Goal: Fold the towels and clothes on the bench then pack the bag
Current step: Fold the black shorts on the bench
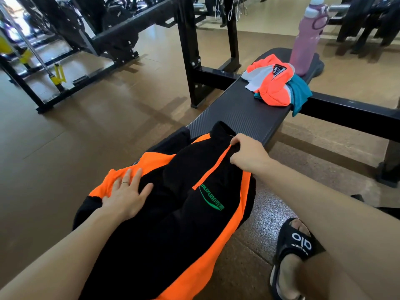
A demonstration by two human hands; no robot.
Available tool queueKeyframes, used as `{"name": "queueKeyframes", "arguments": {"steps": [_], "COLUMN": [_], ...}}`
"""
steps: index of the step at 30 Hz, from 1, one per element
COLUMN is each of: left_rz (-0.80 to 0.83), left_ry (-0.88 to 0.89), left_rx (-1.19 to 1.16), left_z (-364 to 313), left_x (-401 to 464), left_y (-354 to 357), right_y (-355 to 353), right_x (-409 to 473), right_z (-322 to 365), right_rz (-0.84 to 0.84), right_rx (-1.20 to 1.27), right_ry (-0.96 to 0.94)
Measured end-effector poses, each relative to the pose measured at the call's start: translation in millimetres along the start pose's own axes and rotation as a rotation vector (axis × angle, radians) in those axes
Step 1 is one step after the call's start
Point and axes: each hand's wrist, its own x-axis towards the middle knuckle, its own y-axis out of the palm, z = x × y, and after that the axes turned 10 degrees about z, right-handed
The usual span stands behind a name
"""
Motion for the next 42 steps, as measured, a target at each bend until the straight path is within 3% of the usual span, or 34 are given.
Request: {"name": "queueKeyframes", "arguments": {"steps": [3, 6, 10, 15, 18, 23, 28, 31, 35, 37, 39, 41, 42], "left_rz": [0.024, -0.054, -0.176, -0.128, -0.042, -0.039, -0.057, -0.08, -0.215, -0.292, -0.321, -0.291, -0.257], "left_ry": [-0.091, -0.097, 0.218, 0.47, 0.449, 0.423, 0.422, 0.418, 0.368, 0.39, 0.496, 0.597, 0.622], "left_rx": [-0.131, -0.061, 0.026, 0.115, 0.143, 0.188, 0.189, 0.182, 0.313, 0.345, 0.325, 0.314, 0.319], "left_z": [28.5, 25.9, -28.3, -98.2, -116.1, -123.3, -124.6, -128.5, -137.6, -144.9, -154.0, -162.5, -166.3], "left_x": [3.4, -1.8, -6.8, 3.7, 19.7, 35.1, 48.3, 52.9, 46.4, 39.4, 33.1, 28.7, 28.0], "left_y": [-3.2, -6.5, -10.5, -9.2, -8.3, -8.5, -14.5, -16.3, -13.9, -11.2, -9.7, -8.3, -7.5], "right_y": [-1.5, 7.1, 11.3, 2.5, -4.1, -18.5, -28.3, -34.7, -44.1, -42.8, -42.8, -44.1, -44.0], "right_x": [2.1, 2.8, 4.9, 10.9, 13.4, 21.8, 28.6, 29.7, 32.9, 37.9, 40.4, 40.0, 37.6], "right_z": [2.2, 7.6, 8.1, 6.2, 6.0, 13.2, 5.8, -0.1, -2.7, -8.1, -15.2, -21.2, -23.3], "right_rz": [-0.052, -0.043, 0.086, 0.098, 0.194, 0.295, 0.393, 0.439, 0.463, 0.404, 0.174, -0.027, -0.031], "right_rx": [0.102, 0.034, -0.08, 0.167, 0.191, 0.301, 0.001, -0.031, -0.153, -0.218, -0.296, -0.42, -0.471], "right_ry": [-0.067, -0.096, 0.114, 0.101, 0.052, -0.078, -0.009, 0.048, 0.045, 0.064, 0.051, 0.069, 0.098]}}
